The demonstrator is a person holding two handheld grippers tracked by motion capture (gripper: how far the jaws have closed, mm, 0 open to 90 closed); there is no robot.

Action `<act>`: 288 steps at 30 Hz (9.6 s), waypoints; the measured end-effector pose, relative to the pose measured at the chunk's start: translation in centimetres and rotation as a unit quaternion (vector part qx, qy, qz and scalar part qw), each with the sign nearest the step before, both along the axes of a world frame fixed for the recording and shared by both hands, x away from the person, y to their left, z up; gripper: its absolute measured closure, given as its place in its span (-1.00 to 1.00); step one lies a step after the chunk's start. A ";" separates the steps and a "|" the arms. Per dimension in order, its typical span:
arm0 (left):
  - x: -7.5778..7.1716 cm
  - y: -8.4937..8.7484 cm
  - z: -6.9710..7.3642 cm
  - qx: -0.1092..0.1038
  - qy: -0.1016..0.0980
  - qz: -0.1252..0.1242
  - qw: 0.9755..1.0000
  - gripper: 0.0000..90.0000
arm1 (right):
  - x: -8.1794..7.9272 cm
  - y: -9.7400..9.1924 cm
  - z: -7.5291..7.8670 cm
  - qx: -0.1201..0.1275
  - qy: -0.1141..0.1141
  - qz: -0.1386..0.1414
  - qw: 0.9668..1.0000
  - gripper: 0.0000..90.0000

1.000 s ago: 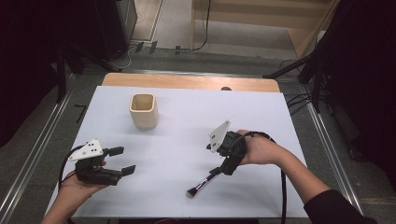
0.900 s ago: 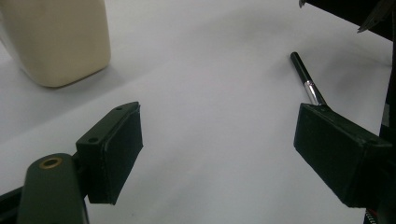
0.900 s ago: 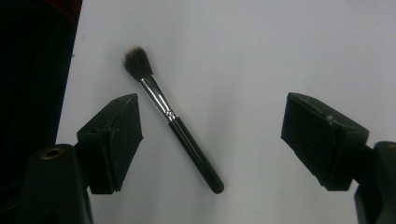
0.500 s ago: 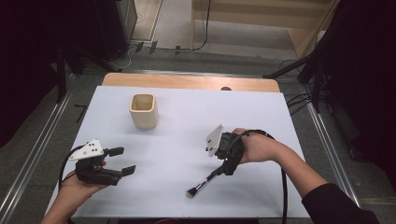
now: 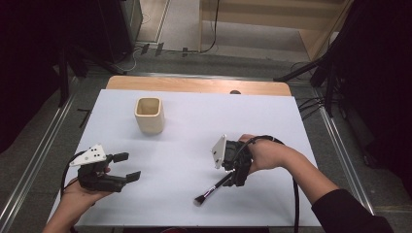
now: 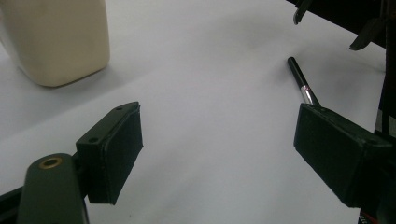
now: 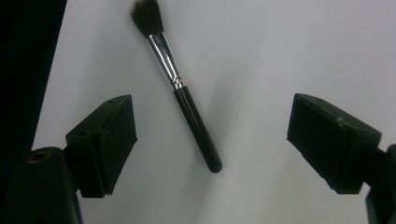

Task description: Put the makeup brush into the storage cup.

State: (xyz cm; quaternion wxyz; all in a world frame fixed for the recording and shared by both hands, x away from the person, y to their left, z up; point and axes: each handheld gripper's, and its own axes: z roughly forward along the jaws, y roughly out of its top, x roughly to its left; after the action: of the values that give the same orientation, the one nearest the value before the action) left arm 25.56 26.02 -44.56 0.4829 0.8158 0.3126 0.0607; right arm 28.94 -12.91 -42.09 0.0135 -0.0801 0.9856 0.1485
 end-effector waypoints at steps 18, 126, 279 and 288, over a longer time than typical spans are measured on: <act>0.1 -0.1 -0.3 0.009 0.011 0.004 1.000 -0.64 | -0.1 0.4 -0.8 -0.010 -0.017 0.060 0.998 -0.50; 0.1 -0.1 -0.2 0.008 0.013 0.003 1.000 -0.64 | 0.0 2.2 -5.5 -0.103 -0.010 0.128 0.986 0.78; 2.5 -9.2 0.8 -0.039 0.091 0.011 0.995 -0.57 | -3.0 -0.9 -4.1 0.269 0.151 -0.498 0.810 0.78; 2.9 -10.4 0.6 -0.039 0.101 0.009 0.994 -0.56 | -3.0 -0.4 -4.0 0.278 0.151 -0.508 0.801 0.78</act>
State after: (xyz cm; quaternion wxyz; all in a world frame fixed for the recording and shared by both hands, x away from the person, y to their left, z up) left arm 28.48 15.61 -43.94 0.4796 0.7956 0.3691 -0.0297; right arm 25.92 -13.28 -46.12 -0.0405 0.4623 0.7911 0.3985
